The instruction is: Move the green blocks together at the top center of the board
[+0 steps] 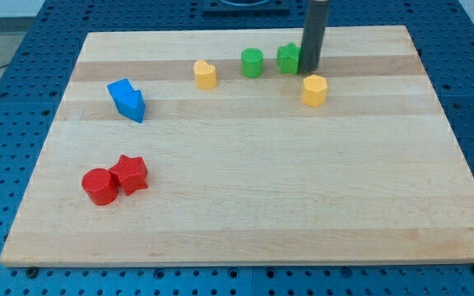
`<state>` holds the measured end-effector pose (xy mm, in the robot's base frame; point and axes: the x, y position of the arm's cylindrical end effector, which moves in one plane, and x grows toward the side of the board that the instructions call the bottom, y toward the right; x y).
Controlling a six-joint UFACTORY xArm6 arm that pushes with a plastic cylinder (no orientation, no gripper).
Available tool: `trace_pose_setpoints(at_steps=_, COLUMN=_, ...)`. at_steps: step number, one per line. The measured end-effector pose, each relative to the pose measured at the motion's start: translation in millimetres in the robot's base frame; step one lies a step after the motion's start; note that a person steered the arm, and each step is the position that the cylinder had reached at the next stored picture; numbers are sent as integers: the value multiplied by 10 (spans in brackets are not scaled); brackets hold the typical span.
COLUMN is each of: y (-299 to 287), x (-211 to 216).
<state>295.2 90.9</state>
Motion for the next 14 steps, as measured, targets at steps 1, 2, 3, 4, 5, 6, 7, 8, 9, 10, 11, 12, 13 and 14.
trace_pose_setpoints(at_steps=1, y=-65, x=-1)
trace_pose_setpoints(at_steps=2, y=-163, x=233)
trace_pose_setpoints(at_steps=3, y=-527, x=371)
trace_pose_setpoints(at_steps=4, y=-992, x=371)
trace_pose_setpoints(at_steps=5, y=-1083, x=310)
trace_pose_setpoints(at_steps=6, y=-1083, x=130)
trace_pose_setpoints(at_steps=7, y=-1083, x=38)
trace_pose_setpoints(at_steps=8, y=-971, x=38)
trace_pose_setpoints(at_steps=9, y=-718, x=38)
trace_pose_setpoints(at_steps=10, y=-582, x=38)
trace_pose_setpoints(at_steps=11, y=-613, x=96)
trace_pose_setpoints(at_steps=12, y=-415, x=302)
trace_pose_setpoints(at_steps=13, y=19, x=274)
trace_pose_setpoints(at_steps=14, y=191, x=165)
